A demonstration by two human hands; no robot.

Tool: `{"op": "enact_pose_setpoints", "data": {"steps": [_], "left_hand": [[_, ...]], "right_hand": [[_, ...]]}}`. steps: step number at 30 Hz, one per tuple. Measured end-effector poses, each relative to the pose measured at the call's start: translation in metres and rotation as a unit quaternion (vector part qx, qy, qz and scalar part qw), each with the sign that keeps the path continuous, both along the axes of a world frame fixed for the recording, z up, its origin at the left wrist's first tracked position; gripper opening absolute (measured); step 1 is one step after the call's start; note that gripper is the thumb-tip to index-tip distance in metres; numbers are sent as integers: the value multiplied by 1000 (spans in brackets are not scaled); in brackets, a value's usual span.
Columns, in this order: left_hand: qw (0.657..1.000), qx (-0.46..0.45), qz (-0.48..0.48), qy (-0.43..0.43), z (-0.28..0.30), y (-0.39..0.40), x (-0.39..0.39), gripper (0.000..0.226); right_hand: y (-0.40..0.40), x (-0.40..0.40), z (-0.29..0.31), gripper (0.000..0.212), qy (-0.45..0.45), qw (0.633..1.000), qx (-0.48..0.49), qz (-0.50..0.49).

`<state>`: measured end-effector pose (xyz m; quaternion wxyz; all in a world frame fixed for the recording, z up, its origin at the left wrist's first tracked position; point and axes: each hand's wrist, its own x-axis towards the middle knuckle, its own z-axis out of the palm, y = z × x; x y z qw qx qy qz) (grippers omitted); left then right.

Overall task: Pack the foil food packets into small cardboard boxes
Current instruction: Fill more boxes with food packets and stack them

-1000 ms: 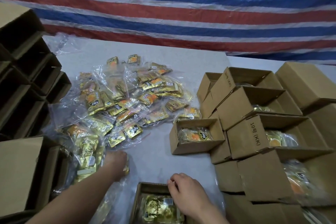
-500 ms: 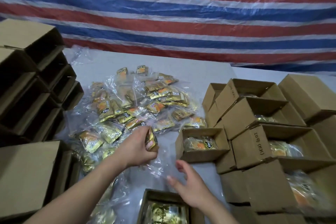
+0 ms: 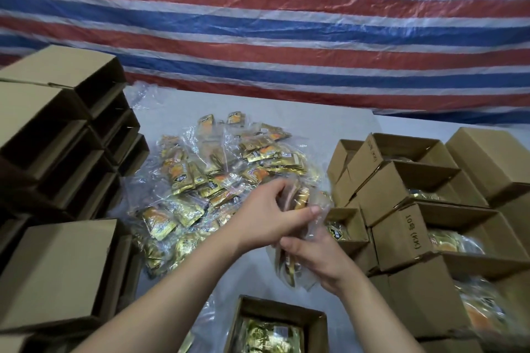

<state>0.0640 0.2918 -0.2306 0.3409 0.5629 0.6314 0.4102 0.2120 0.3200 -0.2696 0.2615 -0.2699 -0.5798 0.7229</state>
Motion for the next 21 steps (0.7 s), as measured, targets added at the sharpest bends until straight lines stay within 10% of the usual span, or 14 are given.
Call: {"op": "enact_pose_setpoints", "data": {"steps": [4, 8, 12, 21], "left_hand": [[998, -16, -47, 40, -6, -3, 3, 39], [993, -106, -37, -46, -37, -27, -14, 85], [974, -227, -23, -4, -108, -78, -19, 61], [963, -240, 61, -108, -191, -126, 7, 20]], "right_hand": [[1, 19, -11, 35, -62, 997, 40, -33], [-7, 40, -24, 53, -80, 994, -17, -74], [-25, 61, -45, 69, -155, 984, -39, -80], [-46, 43, -60, 31, -342, 903, 65, 252]]}}
